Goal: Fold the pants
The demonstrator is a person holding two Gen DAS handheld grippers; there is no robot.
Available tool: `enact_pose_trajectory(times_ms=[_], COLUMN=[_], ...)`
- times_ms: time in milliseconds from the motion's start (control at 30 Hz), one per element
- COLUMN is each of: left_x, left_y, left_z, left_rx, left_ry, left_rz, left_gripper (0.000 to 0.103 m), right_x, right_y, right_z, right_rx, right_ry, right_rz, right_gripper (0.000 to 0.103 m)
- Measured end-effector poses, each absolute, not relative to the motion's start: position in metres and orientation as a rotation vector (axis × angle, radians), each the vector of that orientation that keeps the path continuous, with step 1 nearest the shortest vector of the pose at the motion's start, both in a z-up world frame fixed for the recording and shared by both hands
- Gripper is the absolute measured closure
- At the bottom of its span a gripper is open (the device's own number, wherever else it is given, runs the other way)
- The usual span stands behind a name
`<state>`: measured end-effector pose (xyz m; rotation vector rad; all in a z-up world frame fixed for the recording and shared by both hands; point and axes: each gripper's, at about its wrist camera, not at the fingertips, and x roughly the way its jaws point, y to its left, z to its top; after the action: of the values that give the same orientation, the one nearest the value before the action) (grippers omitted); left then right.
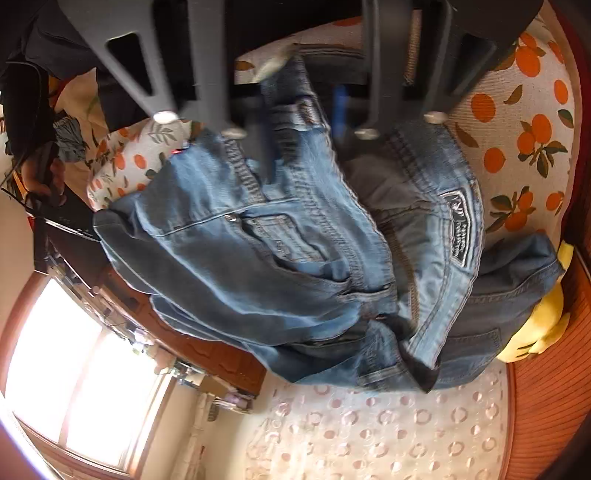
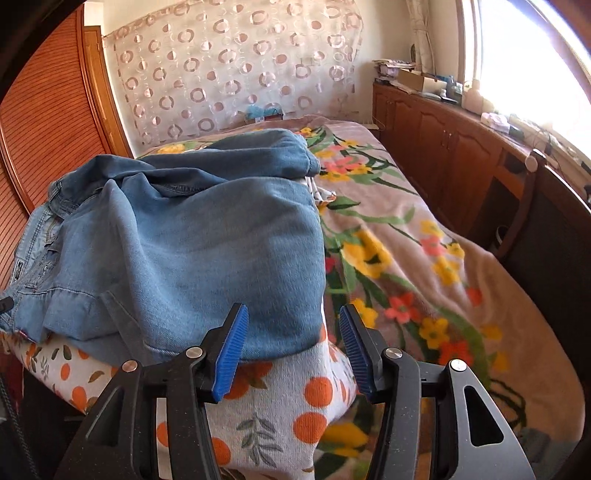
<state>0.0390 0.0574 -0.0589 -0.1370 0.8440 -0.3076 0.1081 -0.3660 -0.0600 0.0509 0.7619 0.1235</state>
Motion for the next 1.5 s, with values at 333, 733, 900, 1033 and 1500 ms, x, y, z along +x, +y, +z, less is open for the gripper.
enact_pose_trajectory(times_ms=[333,733,900,1033,1500], left_x=[-0.018,-0.051,-0.052,-0.054,-0.037], left_y=[0.101,0.174,0.174,0.174,0.149], left_z=[0.022,-0.012,-0.010,0.002,-0.003], left_rx=[-0.178,-0.212,-0.194,-0.183,-0.168], left_ry=[0.602,0.709,0.696,0.646,0.646], left_rz=[-0.233,-0.040,0.003,-0.002,-0.046], left_gripper=[0.094,0.092,0.082,0.064,0.041], right_x=[0.095,0.080,0.087,0.091,0.109], right_y=[-0.374,-0.367,-0.358,-0.354,-0.353], right_z=[-0.063,-0.066,-0.067,-0.068,-0.077], right_rx=[0.156,0.184,0.182,0.183,0.219], right_ry=[0.758,0.758,0.762,0.754,0.775], right_rz=[0.124,0.140,0.163,0.193,0.286], right_gripper=[0.049,0.049,0.049,0.049,0.085])
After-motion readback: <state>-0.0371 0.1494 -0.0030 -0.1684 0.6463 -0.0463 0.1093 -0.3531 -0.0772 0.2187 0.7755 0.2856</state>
